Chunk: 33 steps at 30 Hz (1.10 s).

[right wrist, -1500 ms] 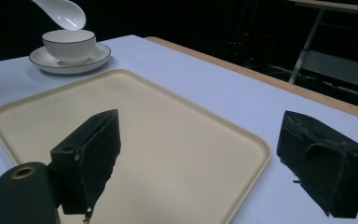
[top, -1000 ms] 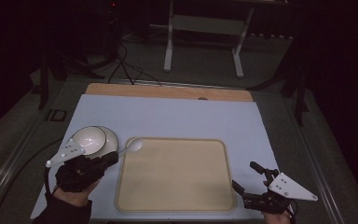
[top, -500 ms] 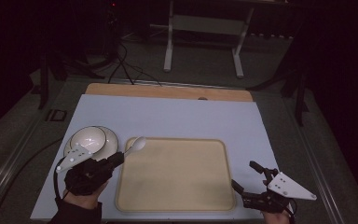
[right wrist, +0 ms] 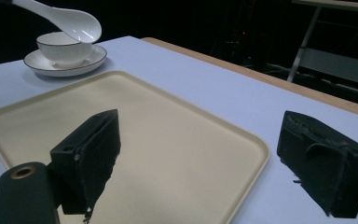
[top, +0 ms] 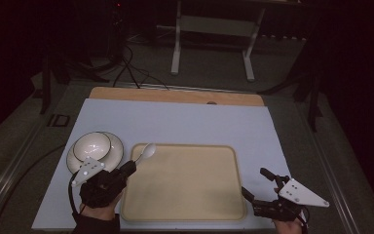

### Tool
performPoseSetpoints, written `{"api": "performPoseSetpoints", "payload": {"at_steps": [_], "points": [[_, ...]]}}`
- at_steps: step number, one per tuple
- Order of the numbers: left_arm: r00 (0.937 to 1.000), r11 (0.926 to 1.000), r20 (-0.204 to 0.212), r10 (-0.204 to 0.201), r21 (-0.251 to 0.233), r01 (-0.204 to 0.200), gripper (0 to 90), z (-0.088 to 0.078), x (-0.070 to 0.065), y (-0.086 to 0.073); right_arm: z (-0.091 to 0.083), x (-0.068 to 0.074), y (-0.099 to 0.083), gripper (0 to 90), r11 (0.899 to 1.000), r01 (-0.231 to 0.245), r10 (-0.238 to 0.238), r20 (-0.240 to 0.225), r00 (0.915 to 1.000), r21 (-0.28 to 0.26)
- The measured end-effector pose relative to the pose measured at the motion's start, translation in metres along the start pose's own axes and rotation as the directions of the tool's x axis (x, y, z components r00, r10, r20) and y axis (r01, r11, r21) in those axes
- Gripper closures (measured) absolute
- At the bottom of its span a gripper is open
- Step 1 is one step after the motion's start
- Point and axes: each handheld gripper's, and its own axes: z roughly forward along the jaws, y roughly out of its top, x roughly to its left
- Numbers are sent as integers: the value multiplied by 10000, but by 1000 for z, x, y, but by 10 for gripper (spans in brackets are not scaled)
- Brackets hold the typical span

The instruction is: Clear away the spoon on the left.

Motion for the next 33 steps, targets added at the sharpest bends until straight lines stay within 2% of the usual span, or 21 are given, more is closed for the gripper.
{"api": "performPoseSetpoints", "payload": {"at_steps": [2, 5, 7, 8, 11, 12, 13, 14, 16, 18, 20, 22, 23, 26, 28, 29, 31, 33], "points": [[9999, 9999, -131, -13, -139, 11, 857, 2, -3, -4, 0, 0, 0, 133, 10000, 2, -2, -25, 10000, 21], [9999, 9997, -108, -52, -257, 49, 857, 5, -6, -8, 0, -1, 0, 133, 10000, -29, 29, -48, 10000, 18], [9995, 9993, -227, 220, -282, -227, 857, 8, -10, -11, 0, -1, 0, 134, 10000, -56, 56, -28, 10000, -11], [9998, 9992, -175, 88, -397, -95, 857, 9, -10, -13, 0, -1, -1, 133, 10000, -64, 64, -21, 10000, -14], [9998, 9987, -190, 112, -488, -121, 857, 13, -13, -20, 1, -2, -1, 133, 9999, -103, 103, -18, 9999, 48], [10000, 9987, -71, -12, -511, 9, 857, 14, -13, -21, 1, -2, -1, 134, 9999, -101, 101, -20, 9999, 61], [10000, 9988, -70, -26, -483, 23, 857, 16, -13, -23, 1, -2, -1, 134, 9999, -101, 101, -20, 9999, 61], [9995, 9979, -310, 62, -649, -82, 857, 17, -15, -26, 1, -1, -1, 133, 9999, -96, 97, -49, 9999, 105], [9998, 9981, -170, 37, -611, -48, 857, 19, -16, -29, 2, -1, -1, 134, 9999, -62, 63, -49, 10000, 110], [9989, 9967, -432, 184, -780, -218, 857, 20, -19, -33, 2, -1, -1, 133, 9999, -2, 2, -58, 10000, 109], [9991, 9954, -403, 93, -950, -131, 856, 22, -19, -38, 2, -1, -1, 134, 9999, -31, 31, -47, 10000, 153], [9985, 9961, -504, 232, -838, -274, 856, 25, -20, -40, 2, -1, -1, 134, 9999, -40, 41, -79, 10000, 164], [9982, 9952, -574, 165, -958, -220, 857, 26, -21, -43, 3, -1, -1, 133, 9998, -57, 59, -90, 9999, 177], [9969, 9955, -758, 190, -915, -259, 857, 29, -20, -48, 3, -1, -1, 133, 9998, 2, -1, -68, 10000, 180], [9944, 9961, -1012, 297, -792, -379, 856, 30, -21, -52, 3, 0, -1, 133, 9998, 43, -41, -75, 10000, 199], [9940, 9955, -1073, 220, -892, -316, 857, 30, -20, -54, 3, 0, -1, 134, 9998, 43, -41, -81, 10000, 194], [9888, 9933, -1420, 452, -993, -596, 856, 32, -23, -59, 3, 0, -1, 134, 9998, 18, -16, -93, 10000, 200], [9878, 9929, -1461, 537, -973, -684, 856, 33, -25, -60, 3, 0, -1, 133, 9998, 27, -25, -66, 10000, 214]]}}
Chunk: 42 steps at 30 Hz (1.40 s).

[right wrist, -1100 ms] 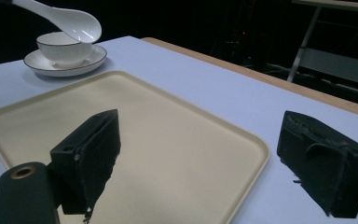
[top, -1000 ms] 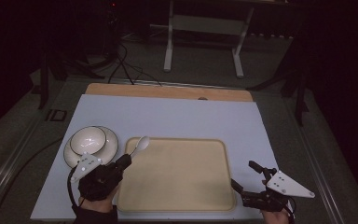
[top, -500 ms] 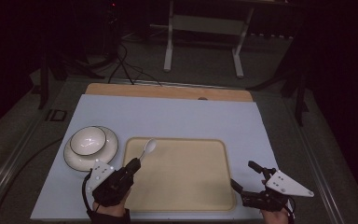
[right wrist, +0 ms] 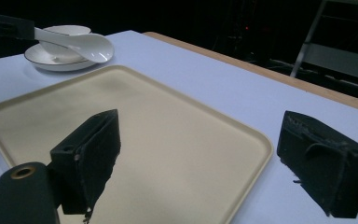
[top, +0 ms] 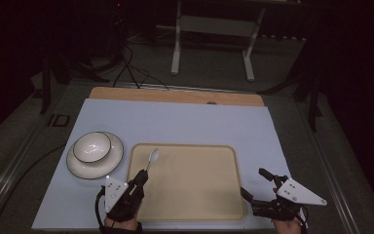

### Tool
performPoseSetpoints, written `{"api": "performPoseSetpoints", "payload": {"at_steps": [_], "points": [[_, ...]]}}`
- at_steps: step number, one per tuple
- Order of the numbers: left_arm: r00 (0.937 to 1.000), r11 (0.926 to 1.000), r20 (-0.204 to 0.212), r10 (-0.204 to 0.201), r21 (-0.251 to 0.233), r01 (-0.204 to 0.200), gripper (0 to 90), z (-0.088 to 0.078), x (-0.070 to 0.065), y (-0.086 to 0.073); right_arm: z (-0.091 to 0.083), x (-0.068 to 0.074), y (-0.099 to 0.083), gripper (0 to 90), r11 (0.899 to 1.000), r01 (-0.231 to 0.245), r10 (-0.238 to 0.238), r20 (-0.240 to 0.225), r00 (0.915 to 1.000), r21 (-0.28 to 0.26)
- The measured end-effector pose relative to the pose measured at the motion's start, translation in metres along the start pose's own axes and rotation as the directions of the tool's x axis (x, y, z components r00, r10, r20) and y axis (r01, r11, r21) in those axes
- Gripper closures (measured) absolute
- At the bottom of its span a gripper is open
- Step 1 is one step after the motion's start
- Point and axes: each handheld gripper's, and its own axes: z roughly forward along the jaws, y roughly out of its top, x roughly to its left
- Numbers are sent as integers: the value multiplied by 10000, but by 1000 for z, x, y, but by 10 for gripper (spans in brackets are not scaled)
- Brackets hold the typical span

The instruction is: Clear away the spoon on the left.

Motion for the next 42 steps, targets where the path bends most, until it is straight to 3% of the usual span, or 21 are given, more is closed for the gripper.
{"api": "performPoseSetpoints", "payload": {"at_steps": [2, 10, 11, 19, 23, 29, 30, 31, 34, 38, 40, 42], "points": [[9995, 9999, -299, 104, -24, -105, 856, 2, -2, -4, 0, 0, 0, 134, 10000, 0, 0, 7, 10000, 10], [9988, 9976, -497, -17, 690, 51, 856, 18, 1, -19, 0, 0, 0, 134, 10000, 26, -26, -2, 10000, 20], [9982, 9977, -559, -239, 625, 274, 856, 19, 2, -22, 0, 0, 0, 134, 10000, 32, -32, -6, 10000, 38], [9946, 9919, -880, -545, 1093, 640, 855, 33, 6, -35, -1, 0, 0, 134, 10000, 59, -59, 17, 10000, -8], [9931, 9917, -1116, -354, 1194, 488, 851, 33, 2, -39, -1, 0, 0, 134, 10000, 61, -61, 5, 10000, -3], [9928, 9784, -1064, -551, 1927, 750, 847, 35, 1, -45, -2, 1, 1, 134, 9999, 99, -99, 25, 9999, -98], [9939, 9721, -994, -486, 2239, 699, 842, 37, 0, -46, -2, 1, 1, 134, 9999, 110, -110, -19, 9999, -45], [9939, 9721, -994, -486, 2239, 699, 838, 37, 0, -46, -1, 1, 1, 134, 9999, 108, -108, -59, 9999, -30], [9940, 9610, -1005, -423, 2680, 680, 826, 39, -1, -51, -1, 1, 1, 134, 9999, 120, -120, -124, 9999, -7], [9930, 9440, -966, -682, 3157, 955, 818, 43, 2, -54, -2, 3, 1, 134, 9998, 190, -191, -179, 9997, -37], [9927, 9427, -1037, -623, 3204, 927, 816, 43, 1, -54, -3, 2, 1, 134, 9998, 165, -167, -185, 9997, -67], [9926, 9365, -1003, -685, 3365, 986, 797, 43, 2, -54, -3, 1, 1, 134, 9999, 127, -129, -189, 9997, -65]]}}
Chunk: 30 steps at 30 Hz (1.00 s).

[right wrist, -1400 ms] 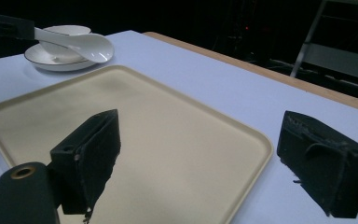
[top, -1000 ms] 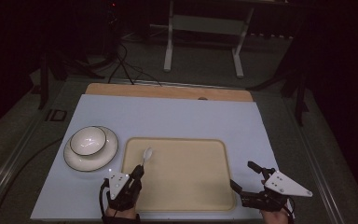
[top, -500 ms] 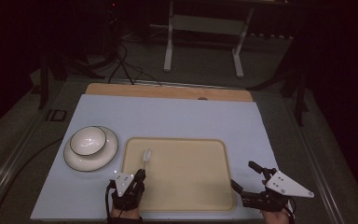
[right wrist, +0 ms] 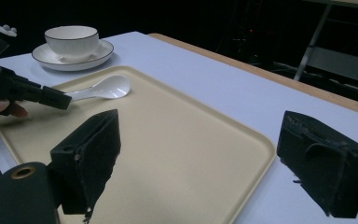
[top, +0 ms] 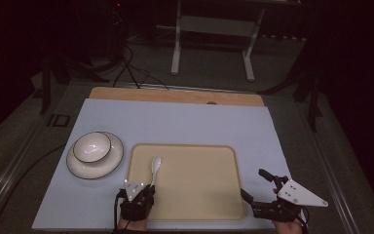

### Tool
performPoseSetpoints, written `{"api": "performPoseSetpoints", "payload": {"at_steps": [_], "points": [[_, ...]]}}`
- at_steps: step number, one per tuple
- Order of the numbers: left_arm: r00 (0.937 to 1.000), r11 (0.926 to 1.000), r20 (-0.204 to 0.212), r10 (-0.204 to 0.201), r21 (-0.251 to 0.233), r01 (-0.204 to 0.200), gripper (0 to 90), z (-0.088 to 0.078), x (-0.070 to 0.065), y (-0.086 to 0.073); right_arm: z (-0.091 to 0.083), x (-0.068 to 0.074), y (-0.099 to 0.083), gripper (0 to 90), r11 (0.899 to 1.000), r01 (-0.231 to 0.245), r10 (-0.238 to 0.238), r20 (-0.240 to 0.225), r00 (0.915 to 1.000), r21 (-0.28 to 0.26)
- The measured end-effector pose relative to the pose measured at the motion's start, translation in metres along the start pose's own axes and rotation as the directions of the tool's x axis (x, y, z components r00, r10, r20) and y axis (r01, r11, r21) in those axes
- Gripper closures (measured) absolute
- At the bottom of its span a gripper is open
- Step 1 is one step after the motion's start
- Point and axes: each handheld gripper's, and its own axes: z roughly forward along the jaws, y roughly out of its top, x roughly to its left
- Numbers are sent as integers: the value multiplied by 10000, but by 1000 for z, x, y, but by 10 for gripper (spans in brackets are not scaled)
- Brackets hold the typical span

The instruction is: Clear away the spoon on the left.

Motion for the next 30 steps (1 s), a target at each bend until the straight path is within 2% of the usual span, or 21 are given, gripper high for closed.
{"api": "performPoseSetpoints", "payload": {"at_steps": [6, 12, 14, 15, 23, 26, 29, 30], "points": [[10000, 9994, -28, -22, 337, 23, 769, 5, 1, -2, -1, 0, 0, 134, 10000, -22, 22, -46, 10000, 1], [9999, 9994, -151, 25, 333, -20, 759, 6, 2, -2, 0, 0, 0, 134, 10000, -15, 16, -101, 9999, 31], [9999, 9994, -145, 7, 332, -3, 741, 6, 2, -2, -1, 1, 0, 134, 10000, 40, -40, -122, 9999, 11], [9999, 9994, -139, 7, 333, -2, 700, 6, 1, -1, -1, 1, 0, 134, 10000, 27, -27, -137, 9999, 19], [9990, 9984, -296, 320, 465, -306, 649, 4, 0, 1, -1, 0, 0, 134, 10000, 34, -33, -153, 9999, 14], [9984, 9971, -228, 521, 559, -508, 597, 2, -2, 3, 0, 0, 0, 134, 10000, 16, -16, -164, 9999, 40], [9975, 9959, -72, 702, 576, -696, 588, 0, -5, 5, 0, 0, 0, 134, 10000, 11, -11, -160, 9999, 41], [9970, 9957, -81, 765, 533, -760, 553, -1, -6, 6, 0, 0, 0, 134, 10000, 15, -15, -147, 9999, 40]]}}
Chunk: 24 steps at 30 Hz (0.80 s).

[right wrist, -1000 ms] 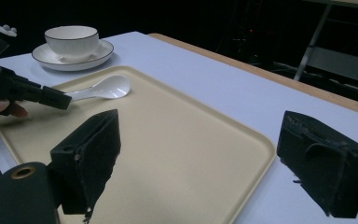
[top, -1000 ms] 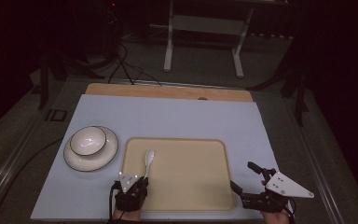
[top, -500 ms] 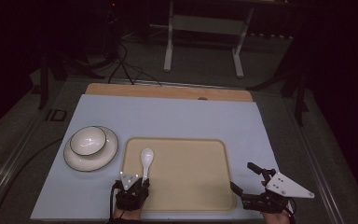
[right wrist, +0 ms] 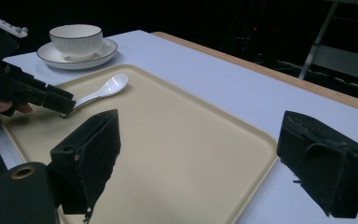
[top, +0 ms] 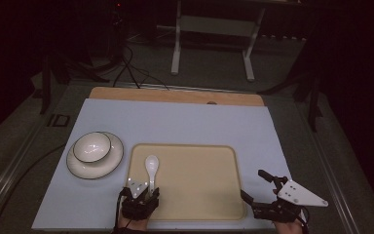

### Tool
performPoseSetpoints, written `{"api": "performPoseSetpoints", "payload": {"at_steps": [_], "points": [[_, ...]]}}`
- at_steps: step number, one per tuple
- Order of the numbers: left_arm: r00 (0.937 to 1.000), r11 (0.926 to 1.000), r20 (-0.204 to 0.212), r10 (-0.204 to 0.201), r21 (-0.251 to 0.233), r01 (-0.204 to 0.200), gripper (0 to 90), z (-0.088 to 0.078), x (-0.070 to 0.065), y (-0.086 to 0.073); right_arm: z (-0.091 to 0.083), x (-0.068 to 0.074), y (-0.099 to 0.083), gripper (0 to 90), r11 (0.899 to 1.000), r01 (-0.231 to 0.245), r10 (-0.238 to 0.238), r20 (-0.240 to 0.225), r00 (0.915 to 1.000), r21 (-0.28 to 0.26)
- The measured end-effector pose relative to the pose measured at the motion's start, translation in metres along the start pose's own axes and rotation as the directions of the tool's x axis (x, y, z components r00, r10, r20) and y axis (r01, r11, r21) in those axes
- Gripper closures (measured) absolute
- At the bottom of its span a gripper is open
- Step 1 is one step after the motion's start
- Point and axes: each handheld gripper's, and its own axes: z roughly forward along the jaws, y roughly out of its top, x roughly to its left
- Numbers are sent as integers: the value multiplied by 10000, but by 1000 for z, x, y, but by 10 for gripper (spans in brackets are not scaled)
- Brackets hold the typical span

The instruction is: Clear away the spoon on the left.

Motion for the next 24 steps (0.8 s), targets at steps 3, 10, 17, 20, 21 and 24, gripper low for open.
{"api": "performPoseSetpoints", "payload": {"at_steps": [3, 10, 17, 20, 21, 24], "points": [[9995, 9998, 302, 103, 166, -109, 453, -4, -2, 6, 0, 0, 0, 134, 10000, -42, 42, 36, 10000, 5], [9940, 9958, 743, 802, 379, -832, 116, -13, -10, 18, 0, 1, 0, 134, 10000, 32, -32, 52, 10000, 26], [9914, 9940, 877, 970, 426, -1010, 27, -15, -4, 21, 0, 1, 0, 134, 9999, 24, -25, 73, 10000, 98], [9889, 9921, 953, 1141, 418, -1185, 6, -16, -1, 22, 1, 1, -1, 134, 9999, 21, -22, 41, 10000, 131], [9880, 9918, 969, 1199, 324, -1236, 4, -18, 0, 23, 1, 1, -1, 134, 9999, 43, -43, 34, 10000, 147], [9826, 9886, 1115, 1485, 66, -1502, 1, -22, 3, 27, 1, 1, -1, 134, 9998, 87, -88, 27, 10000, 150]]}}
